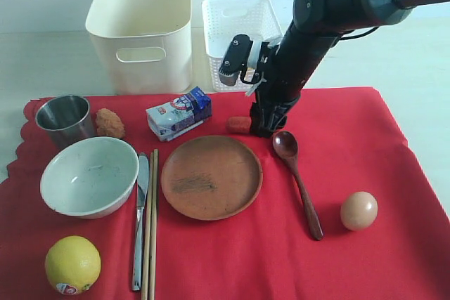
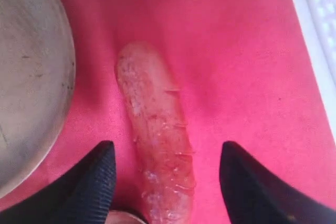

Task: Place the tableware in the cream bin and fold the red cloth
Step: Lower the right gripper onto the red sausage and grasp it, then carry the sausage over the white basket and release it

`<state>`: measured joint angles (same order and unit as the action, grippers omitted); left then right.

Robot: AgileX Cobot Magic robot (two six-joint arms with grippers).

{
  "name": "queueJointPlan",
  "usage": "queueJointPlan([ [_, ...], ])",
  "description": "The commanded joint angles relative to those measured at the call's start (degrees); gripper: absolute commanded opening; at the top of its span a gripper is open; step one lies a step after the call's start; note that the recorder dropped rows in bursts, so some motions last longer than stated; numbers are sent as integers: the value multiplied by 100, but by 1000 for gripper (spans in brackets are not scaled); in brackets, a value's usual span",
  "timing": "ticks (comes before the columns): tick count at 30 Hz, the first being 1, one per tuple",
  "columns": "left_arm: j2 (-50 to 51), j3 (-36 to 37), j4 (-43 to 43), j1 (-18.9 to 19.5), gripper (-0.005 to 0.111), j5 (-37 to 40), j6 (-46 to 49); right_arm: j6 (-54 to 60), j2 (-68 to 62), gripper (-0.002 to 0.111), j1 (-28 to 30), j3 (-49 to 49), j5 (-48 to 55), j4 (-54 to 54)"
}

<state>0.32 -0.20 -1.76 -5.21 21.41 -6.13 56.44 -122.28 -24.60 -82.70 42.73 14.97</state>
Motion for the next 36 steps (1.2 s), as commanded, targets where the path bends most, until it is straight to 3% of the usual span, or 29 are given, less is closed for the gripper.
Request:
queueJointPlan([
  [1, -32, 20, -42, 7, 0, -37, -5, -15, -86, 54, -5, -52, -118, -48],
  [7, -32, 20, -42, 7, 0, -37, -16, -15, -168, 52, -5, -52, -227, -48],
  [12, -32, 20, -42, 7, 0, -37, -6, -15, -168, 17, -5, -52, -241, -61],
  [17, -32, 20, -42, 7, 0, -37, -6, -15, -29, 0, -5, -52, -229, -61],
  [27, -32, 20, -42, 7, 0, -48, -4, -15, 1377, 0, -5, -52, -475, -25],
  [32, -32, 20, -42, 7, 0, -48, -4, -1267, 1666, 0, -5, -126, -1314, -182],
  [36, -32, 20, -42, 7, 0, -48, -15, -2379, 1387, 0, 83, -754, -1412, -348],
])
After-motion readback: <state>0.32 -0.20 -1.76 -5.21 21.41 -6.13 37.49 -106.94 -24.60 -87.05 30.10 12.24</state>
